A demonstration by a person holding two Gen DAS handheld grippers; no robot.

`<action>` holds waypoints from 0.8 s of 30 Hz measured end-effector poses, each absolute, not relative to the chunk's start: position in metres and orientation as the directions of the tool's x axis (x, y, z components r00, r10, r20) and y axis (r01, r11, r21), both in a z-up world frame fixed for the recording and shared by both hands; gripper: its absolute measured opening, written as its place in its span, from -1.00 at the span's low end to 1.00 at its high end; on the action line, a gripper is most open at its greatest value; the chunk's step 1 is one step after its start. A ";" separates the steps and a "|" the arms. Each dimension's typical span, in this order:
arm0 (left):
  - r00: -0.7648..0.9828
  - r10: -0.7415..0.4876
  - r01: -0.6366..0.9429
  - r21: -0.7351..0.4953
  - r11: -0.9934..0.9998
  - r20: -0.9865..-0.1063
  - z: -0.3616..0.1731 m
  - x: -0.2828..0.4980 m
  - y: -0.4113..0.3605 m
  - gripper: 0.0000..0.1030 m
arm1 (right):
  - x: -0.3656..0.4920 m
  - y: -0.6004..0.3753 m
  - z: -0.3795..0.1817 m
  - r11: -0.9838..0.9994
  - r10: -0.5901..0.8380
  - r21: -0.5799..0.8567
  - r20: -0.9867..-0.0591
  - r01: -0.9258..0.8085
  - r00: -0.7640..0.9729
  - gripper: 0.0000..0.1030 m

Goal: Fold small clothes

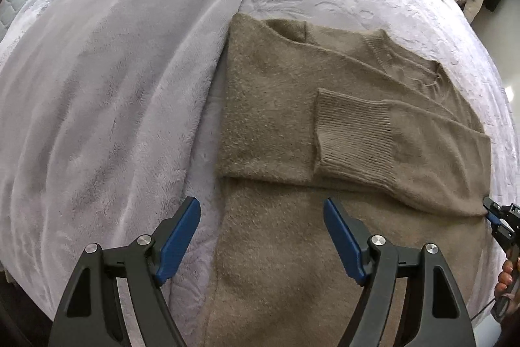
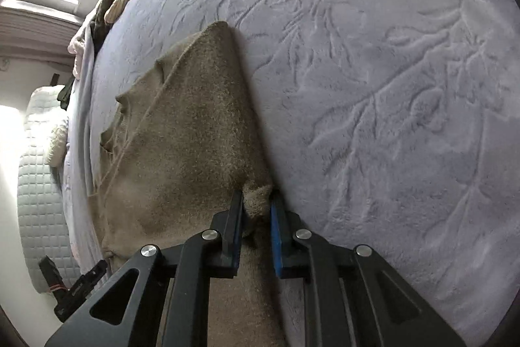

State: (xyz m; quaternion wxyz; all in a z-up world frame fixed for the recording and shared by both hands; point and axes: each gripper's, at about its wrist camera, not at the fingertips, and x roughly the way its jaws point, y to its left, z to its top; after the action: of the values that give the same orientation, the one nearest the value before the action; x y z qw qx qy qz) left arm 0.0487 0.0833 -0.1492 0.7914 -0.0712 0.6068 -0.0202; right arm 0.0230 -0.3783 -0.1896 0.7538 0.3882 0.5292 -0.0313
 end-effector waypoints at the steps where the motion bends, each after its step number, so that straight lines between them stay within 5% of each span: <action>1: 0.263 -0.119 -0.045 -0.135 0.990 -0.958 -0.148 0.047 0.082 0.53 | 0.019 -0.381 -0.188 0.675 0.369 0.567 -0.813 0.471 0.451 -0.58; 6: 0.250 -0.121 -0.019 -0.129 0.991 -0.961 -0.147 0.043 0.079 0.53 | -0.005 -0.376 -0.179 0.664 0.408 0.593 -0.798 0.455 0.443 -0.53; 16: 0.196 -0.099 0.034 -0.094 0.995 -0.976 -0.139 0.024 0.065 0.53 | -0.020 -0.336 -0.167 0.814 0.288 0.398 -0.909 0.423 0.300 -0.51; 20: 0.176 -0.108 0.039 -0.102 0.994 -0.979 -0.134 0.013 0.063 0.53 | -0.033 -0.317 -0.148 0.846 0.280 0.373 -0.919 0.381 0.277 -0.14; 24: 0.146 -0.111 0.041 -0.106 0.993 -0.983 -0.131 0.000 0.059 0.53 | -0.047 -0.296 -0.132 0.862 0.283 0.371 -0.917 0.345 0.279 -0.05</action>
State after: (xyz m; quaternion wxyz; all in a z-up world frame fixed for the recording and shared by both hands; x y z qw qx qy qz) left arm -0.0004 0.0587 -0.1305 0.7564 -0.0268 0.6516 -0.0504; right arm -0.0469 -0.2957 -0.1322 0.7557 0.2618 0.6000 -0.0203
